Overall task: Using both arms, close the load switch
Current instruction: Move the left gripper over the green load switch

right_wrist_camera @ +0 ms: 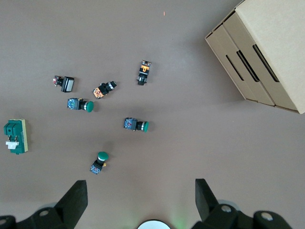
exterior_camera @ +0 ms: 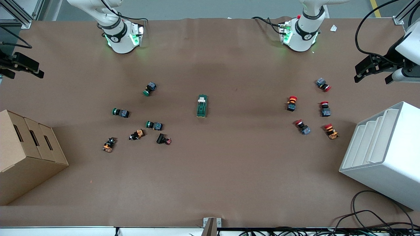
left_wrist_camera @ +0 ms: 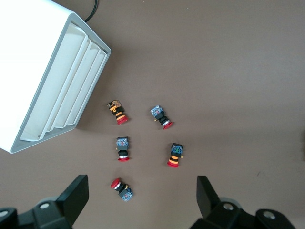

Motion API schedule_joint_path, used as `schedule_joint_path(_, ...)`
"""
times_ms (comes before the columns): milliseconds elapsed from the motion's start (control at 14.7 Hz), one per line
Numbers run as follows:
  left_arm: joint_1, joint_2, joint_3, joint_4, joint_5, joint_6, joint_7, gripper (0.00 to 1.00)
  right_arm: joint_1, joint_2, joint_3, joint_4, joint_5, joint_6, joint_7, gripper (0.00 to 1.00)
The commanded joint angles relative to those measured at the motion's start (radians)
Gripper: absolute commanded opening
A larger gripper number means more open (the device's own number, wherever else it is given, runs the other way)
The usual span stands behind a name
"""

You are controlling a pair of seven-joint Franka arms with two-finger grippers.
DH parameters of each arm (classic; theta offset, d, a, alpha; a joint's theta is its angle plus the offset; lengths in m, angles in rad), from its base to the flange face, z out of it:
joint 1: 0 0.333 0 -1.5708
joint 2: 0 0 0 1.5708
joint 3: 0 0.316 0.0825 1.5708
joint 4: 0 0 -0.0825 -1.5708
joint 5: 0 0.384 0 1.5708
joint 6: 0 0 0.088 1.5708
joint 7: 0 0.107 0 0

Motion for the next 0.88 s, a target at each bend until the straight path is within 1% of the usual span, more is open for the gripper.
schedule_joint_path(0,0.0,0.012,-0.001,0.029,-0.009,-0.018,0.0,1.0,-0.005,-0.032,0.001,-0.037,0.016,0.016,-0.012,1.0)
schedule_joint_path(136,-0.011,0.015,-0.021,0.034,0.008,-0.016,0.0,1.0,-0.006,-0.032,0.001,-0.037,0.016,0.014,-0.012,1.0)
schedule_joint_path(272,-0.011,0.05,-0.083,0.063,0.011,-0.016,-0.021,1.0,-0.006,-0.032,0.001,-0.037,0.016,0.014,-0.012,1.0)
schedule_joint_path(340,-0.011,0.063,-0.114,0.063,0.011,-0.012,-0.043,1.0,-0.004,-0.032,0.001,-0.037,0.016,0.013,-0.012,1.0)
schedule_joint_path(408,-0.014,0.084,-0.142,0.058,0.014,0.002,-0.084,1.0,-0.004,-0.032,-0.001,-0.037,0.014,0.011,-0.014,1.0)
schedule_joint_path(476,-0.02,0.11,-0.185,0.06,0.016,0.016,-0.141,1.0,-0.006,-0.032,-0.001,-0.037,0.014,0.008,-0.014,1.0)
schedule_joint_path(612,-0.044,0.164,-0.278,0.052,0.014,0.057,-0.353,1.0,-0.006,-0.032,-0.001,-0.037,0.011,0.0,-0.014,1.0)
schedule_joint_path(680,-0.073,0.197,-0.326,0.052,0.016,0.083,-0.497,1.0,-0.006,-0.032,-0.001,-0.032,0.005,-0.01,-0.014,1.0)
schedule_joint_path(748,-0.115,0.228,-0.349,0.051,0.017,0.12,-0.628,1.0,-0.006,-0.029,-0.001,-0.021,0.0,-0.018,-0.011,1.0)
schedule_joint_path(816,-0.168,0.269,-0.354,0.047,0.025,0.17,-0.761,1.0,-0.006,-0.022,-0.001,-0.015,-0.009,-0.017,-0.009,1.0)
